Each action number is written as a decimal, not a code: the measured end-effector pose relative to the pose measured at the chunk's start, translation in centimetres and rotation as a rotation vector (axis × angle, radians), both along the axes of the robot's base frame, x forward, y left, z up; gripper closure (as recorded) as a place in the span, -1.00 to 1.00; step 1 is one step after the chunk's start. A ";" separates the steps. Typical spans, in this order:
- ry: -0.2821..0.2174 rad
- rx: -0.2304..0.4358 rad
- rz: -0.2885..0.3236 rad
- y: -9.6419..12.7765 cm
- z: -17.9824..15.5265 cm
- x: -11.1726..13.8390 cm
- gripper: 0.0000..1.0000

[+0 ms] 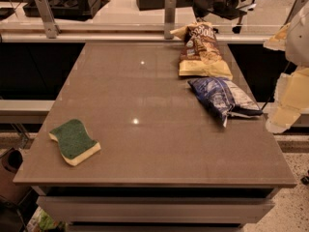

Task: Move brown chip bag near sponge

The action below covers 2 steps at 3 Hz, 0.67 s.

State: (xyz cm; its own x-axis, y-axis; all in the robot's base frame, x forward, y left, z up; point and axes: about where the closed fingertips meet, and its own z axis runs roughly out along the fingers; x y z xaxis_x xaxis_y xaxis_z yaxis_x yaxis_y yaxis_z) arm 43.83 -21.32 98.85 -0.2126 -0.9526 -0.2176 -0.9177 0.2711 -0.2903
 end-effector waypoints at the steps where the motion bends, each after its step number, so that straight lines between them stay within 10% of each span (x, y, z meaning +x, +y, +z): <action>1: 0.000 0.000 0.000 0.0 0.0 0.0 -1.00; 2: -0.004 0.031 -0.037 0.1 -0.2 2.4 -1.00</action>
Offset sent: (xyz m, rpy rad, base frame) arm 0.0571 0.0006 -0.0107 0.0746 0.0096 -0.0904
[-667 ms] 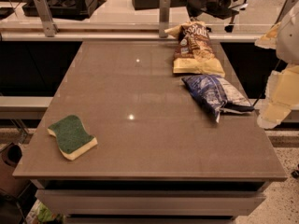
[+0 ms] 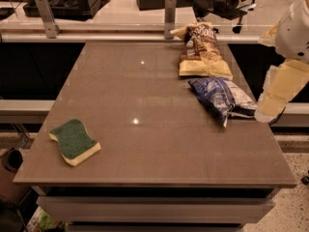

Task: Move brown chip bag near sponge

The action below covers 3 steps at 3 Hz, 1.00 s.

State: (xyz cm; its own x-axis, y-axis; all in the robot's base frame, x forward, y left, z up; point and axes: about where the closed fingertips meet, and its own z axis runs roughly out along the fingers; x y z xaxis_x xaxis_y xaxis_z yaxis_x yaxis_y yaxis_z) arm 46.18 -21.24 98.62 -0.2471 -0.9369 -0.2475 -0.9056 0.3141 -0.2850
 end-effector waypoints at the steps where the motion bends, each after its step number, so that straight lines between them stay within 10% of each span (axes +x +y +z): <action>1: -0.001 0.058 -0.083 -0.1 -1.0 3.9 -1.00; 3: -0.071 0.243 -0.325 -2.1 -4.0 14.1 -1.00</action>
Offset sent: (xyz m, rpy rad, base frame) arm 0.1540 -0.0189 -0.0385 0.2534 -0.0717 -0.3588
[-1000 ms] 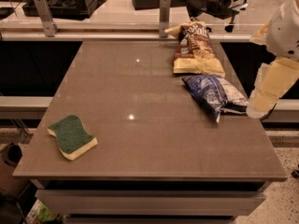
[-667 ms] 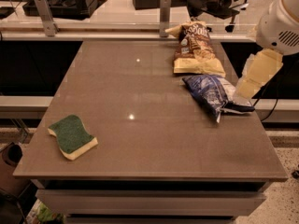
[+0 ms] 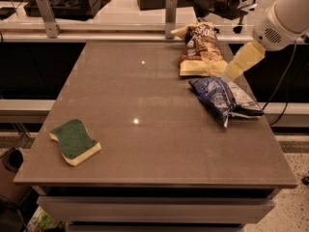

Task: Move brown chip bag near sponge

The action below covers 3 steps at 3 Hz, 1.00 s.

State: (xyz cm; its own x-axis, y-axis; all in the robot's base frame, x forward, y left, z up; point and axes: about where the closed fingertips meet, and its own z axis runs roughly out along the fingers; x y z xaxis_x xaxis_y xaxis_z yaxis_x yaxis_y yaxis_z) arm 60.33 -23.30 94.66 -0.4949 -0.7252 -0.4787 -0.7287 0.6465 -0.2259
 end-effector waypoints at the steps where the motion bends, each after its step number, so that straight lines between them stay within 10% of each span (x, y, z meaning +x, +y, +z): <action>1: -0.048 0.070 -0.117 -1.6 -1.5 5.7 -1.00; 3: -0.109 0.134 -0.249 -2.6 -3.2 14.1 -1.00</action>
Offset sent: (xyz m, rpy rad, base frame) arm 0.1633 -0.0484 -0.0299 0.1569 -0.1535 -0.3305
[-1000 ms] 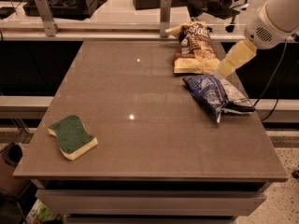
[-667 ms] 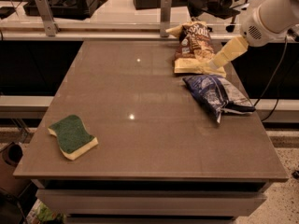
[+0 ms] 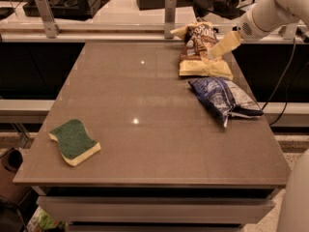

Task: Move brown chip bag near sponge

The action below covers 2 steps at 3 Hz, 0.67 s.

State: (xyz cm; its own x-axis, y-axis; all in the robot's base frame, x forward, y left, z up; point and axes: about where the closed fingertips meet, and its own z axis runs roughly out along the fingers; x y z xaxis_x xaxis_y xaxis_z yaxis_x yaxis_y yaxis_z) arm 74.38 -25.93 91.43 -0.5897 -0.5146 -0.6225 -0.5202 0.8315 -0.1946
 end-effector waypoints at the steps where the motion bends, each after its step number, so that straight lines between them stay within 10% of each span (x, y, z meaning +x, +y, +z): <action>1: 0.006 0.041 0.013 2.2 -1.4 2.3 -1.00; 2: 0.017 0.088 0.033 4.2 -2.7 3.7 -1.00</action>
Offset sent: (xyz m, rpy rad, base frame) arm 0.0543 0.0610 -0.0350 0.1449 0.0195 0.0517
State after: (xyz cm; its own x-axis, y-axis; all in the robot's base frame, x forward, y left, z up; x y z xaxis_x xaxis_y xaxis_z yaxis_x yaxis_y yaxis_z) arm 78.12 -21.72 88.69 -0.5839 -0.4780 -0.6561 -0.5505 0.8272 -0.1127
